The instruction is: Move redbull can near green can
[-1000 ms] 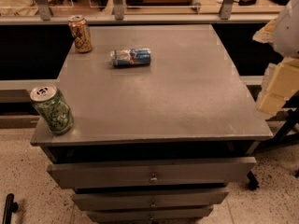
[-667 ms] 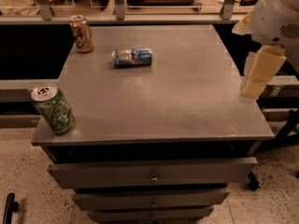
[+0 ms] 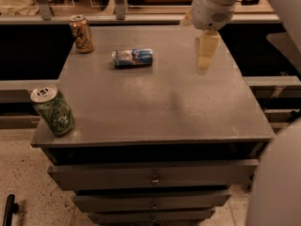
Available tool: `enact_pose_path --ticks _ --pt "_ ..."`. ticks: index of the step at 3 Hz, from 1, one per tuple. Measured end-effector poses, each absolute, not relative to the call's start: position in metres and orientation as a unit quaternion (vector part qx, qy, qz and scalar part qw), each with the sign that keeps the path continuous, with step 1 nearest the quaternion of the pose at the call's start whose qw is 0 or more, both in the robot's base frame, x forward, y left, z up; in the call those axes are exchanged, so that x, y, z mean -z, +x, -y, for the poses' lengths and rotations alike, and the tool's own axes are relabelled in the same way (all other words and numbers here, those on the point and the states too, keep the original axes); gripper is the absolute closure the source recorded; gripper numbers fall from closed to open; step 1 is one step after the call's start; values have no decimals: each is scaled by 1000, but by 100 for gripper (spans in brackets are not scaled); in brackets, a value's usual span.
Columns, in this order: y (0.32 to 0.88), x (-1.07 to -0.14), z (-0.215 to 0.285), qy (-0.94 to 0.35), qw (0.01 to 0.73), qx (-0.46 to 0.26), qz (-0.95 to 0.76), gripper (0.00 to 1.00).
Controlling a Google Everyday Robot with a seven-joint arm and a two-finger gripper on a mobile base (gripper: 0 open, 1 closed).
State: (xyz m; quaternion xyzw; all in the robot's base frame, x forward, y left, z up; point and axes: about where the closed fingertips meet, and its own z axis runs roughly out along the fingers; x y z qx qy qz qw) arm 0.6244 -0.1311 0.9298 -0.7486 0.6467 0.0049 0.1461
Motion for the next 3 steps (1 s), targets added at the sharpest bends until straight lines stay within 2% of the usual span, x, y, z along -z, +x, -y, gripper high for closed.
enact_pose_path --ticks 1,3 --pt "659 -935 116 -753 173 4 -635 0" --pt "664 -936 114 -745 203 -5 -635 0"
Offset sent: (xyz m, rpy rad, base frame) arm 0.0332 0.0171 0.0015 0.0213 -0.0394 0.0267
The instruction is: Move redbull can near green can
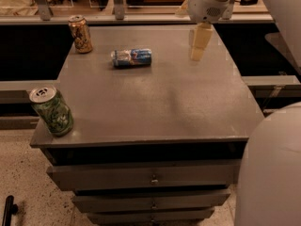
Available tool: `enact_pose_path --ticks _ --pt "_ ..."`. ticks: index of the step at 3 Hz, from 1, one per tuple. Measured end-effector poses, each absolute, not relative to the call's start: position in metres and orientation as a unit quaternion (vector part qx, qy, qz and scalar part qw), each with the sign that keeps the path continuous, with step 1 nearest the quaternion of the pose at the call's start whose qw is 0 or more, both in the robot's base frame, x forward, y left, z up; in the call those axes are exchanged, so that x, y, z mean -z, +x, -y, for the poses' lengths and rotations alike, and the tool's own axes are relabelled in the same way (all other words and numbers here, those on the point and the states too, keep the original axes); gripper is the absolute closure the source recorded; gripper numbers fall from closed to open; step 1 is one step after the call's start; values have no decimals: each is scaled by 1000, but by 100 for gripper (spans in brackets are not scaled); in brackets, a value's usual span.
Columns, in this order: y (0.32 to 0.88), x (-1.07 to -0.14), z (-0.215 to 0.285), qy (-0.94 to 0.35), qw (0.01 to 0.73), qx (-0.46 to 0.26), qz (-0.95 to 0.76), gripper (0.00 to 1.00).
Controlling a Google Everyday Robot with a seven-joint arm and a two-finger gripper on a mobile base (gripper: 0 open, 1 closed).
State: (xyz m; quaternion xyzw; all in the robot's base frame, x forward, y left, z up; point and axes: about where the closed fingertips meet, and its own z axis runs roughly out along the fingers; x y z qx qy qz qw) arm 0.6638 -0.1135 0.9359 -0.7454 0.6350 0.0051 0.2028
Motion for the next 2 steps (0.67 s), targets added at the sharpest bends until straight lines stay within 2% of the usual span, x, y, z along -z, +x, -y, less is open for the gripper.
enact_pose_path --ticks 1,2 --pt "679 -931 101 -732 256 -30 -631 0" --pt "713 -923 79 -692 339 -68 -633 0"
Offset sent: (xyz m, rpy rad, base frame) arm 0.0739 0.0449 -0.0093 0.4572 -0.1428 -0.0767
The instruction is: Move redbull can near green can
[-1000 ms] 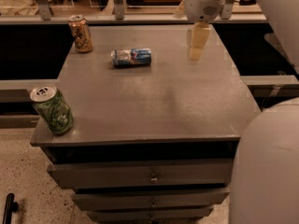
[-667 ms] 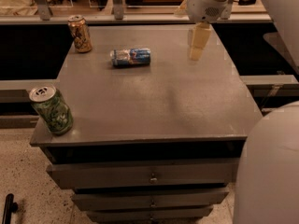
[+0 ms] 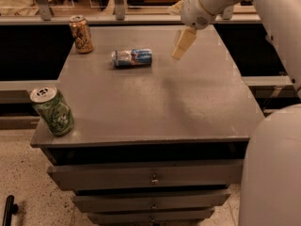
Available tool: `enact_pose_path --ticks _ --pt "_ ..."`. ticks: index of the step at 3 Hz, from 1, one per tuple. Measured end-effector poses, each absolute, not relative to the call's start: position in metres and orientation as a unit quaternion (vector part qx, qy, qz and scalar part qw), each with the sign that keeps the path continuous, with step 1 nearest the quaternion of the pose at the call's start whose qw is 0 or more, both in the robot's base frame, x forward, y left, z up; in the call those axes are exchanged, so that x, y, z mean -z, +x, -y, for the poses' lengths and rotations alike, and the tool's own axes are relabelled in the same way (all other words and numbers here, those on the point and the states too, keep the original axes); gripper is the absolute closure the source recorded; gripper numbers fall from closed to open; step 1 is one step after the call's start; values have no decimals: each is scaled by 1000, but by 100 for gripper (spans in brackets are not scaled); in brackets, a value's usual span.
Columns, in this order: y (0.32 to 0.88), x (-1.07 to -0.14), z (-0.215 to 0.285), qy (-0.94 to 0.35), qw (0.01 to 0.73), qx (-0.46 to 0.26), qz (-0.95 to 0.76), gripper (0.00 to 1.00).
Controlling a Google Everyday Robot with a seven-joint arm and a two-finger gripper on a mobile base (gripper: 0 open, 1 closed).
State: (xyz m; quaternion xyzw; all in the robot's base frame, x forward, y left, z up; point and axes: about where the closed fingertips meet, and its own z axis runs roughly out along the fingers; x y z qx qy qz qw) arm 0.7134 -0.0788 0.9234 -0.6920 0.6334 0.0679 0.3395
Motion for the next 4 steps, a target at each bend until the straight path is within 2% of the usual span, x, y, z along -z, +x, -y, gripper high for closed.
enact_pose_path --ticks 1,2,4 --pt "735 -911 64 -653 375 -107 -649 0" --pt "745 -884 47 -605 391 -184 -668 0" --pt "739 -854 5 -558 394 -306 -663 0"
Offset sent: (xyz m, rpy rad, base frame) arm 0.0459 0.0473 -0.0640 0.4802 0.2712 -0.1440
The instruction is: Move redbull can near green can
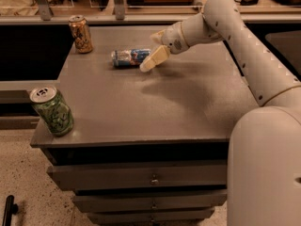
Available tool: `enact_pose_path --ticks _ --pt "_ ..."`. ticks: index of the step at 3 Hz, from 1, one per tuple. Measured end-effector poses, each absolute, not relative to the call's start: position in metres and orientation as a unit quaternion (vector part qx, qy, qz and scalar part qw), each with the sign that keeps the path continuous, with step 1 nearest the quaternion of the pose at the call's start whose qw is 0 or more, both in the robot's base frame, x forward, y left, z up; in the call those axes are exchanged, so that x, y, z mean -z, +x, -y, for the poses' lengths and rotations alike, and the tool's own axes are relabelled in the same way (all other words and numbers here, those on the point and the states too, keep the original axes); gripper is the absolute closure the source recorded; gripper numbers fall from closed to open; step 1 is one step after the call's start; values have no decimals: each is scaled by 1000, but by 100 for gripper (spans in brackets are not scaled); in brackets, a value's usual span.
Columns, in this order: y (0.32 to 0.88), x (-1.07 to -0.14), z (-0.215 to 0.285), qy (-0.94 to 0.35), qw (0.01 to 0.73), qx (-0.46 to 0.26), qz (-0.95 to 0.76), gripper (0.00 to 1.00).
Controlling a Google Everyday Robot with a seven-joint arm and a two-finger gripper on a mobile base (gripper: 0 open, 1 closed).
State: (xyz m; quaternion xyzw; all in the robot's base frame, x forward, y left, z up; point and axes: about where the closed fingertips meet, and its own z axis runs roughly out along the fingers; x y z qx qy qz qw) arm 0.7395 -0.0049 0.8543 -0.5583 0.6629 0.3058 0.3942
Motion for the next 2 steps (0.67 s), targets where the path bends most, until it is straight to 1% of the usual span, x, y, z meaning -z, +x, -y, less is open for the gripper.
enact_pose_path --ticks 1,2 --pt "739 -854 5 -558 394 -306 -663 0" --pt "739 -852 1 -559 392 -308 -662 17"
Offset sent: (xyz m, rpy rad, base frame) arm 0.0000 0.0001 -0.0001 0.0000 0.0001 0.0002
